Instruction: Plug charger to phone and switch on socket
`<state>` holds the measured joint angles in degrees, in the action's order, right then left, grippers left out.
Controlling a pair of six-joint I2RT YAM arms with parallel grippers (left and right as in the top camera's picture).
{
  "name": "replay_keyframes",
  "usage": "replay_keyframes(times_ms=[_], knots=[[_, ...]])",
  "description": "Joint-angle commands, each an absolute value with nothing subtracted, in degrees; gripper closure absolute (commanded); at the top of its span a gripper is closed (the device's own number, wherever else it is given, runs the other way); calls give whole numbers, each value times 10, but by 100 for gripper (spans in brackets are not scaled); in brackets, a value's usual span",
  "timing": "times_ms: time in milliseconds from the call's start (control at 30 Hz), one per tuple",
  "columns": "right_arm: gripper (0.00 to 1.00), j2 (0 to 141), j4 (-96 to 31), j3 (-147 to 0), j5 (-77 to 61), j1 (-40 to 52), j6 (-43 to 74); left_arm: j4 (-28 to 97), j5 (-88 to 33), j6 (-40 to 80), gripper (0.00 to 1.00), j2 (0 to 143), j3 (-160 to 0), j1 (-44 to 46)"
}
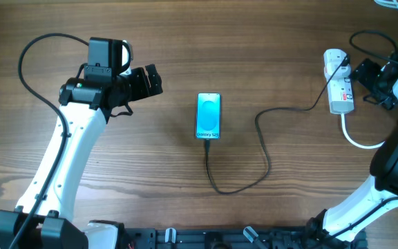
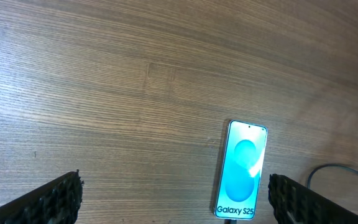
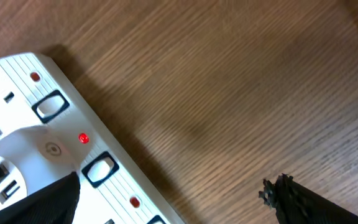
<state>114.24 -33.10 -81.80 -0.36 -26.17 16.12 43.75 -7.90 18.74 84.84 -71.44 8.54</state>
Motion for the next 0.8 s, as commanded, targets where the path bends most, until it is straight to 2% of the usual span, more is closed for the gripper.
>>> replay_keyframes(times_ms=[0, 633, 767], knots=[[0, 1131, -320, -817, 6, -262, 150, 438, -72, 184, 0, 840, -715, 85], [0, 1131, -320, -817, 6, -262, 150, 442, -62, 184, 0, 842, -715, 85], [0, 1131, -320, -817, 6, -262, 150, 401, -57, 184, 0, 844, -703, 86]])
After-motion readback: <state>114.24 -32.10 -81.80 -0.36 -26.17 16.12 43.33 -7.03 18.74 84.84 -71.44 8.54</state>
